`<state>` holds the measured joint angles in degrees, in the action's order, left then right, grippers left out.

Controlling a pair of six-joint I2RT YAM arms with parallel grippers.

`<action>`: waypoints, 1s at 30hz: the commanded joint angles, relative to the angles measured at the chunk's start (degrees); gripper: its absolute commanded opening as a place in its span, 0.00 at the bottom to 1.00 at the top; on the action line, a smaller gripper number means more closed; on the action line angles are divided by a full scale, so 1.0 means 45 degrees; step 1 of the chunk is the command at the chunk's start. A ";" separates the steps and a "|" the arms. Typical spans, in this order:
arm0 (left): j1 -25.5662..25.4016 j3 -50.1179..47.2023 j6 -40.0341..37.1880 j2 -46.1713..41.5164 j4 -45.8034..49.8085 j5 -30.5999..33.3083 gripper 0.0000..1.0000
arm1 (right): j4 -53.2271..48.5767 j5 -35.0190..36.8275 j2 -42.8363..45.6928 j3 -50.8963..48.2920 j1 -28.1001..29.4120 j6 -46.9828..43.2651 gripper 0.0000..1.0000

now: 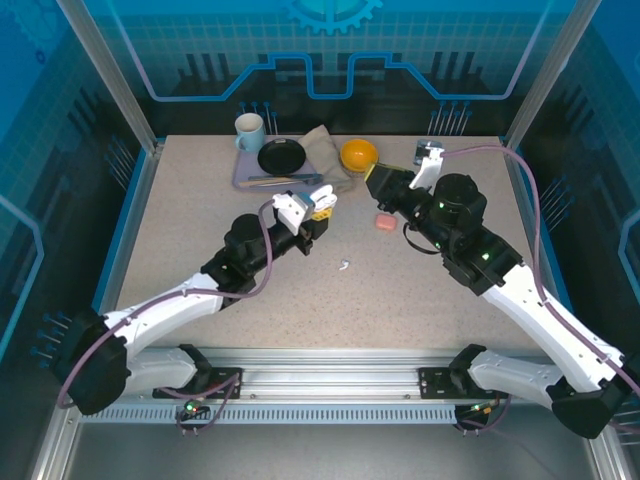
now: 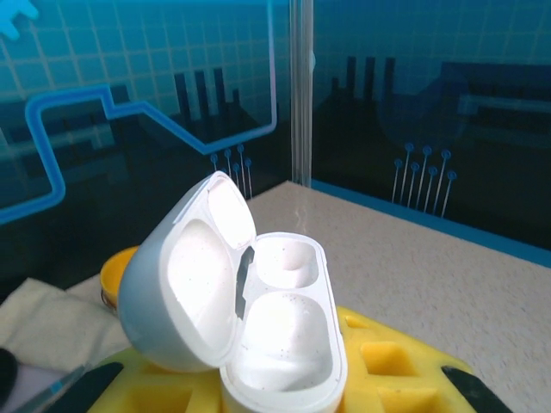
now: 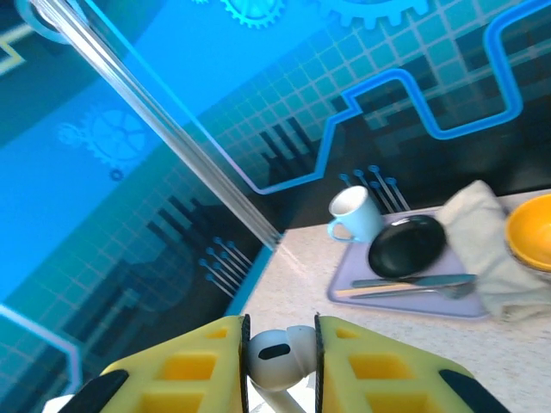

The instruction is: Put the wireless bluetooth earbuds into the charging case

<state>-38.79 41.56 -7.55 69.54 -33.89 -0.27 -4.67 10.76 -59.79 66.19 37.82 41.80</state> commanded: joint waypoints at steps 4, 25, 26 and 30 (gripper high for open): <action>-0.0499 0.1205 -0.0448 0.0586 -0.1687 0.0713 0.00 | 0.3399 -0.0790 0.0181 -0.1179 0.0358 0.0731 0.24; -0.1089 0.2750 0.0434 0.1261 -0.0330 0.1313 0.00 | 0.6220 -0.0042 -0.0632 -0.2365 0.1457 0.0629 0.21; -0.1089 0.2784 0.0508 0.1251 -0.0245 0.1311 0.00 | 0.6300 0.0019 -0.0658 -0.2422 0.1505 0.0557 0.21; -0.1074 0.2925 0.0944 0.1234 0.0036 0.1155 0.00 | 0.6551 0.0176 -0.0779 -0.2526 0.1591 0.0472 0.20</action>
<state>-43.27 52.58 -5.78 75.07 -34.76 4.32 20.78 9.61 -62.92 55.51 44.23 45.15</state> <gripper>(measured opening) 0.233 0.201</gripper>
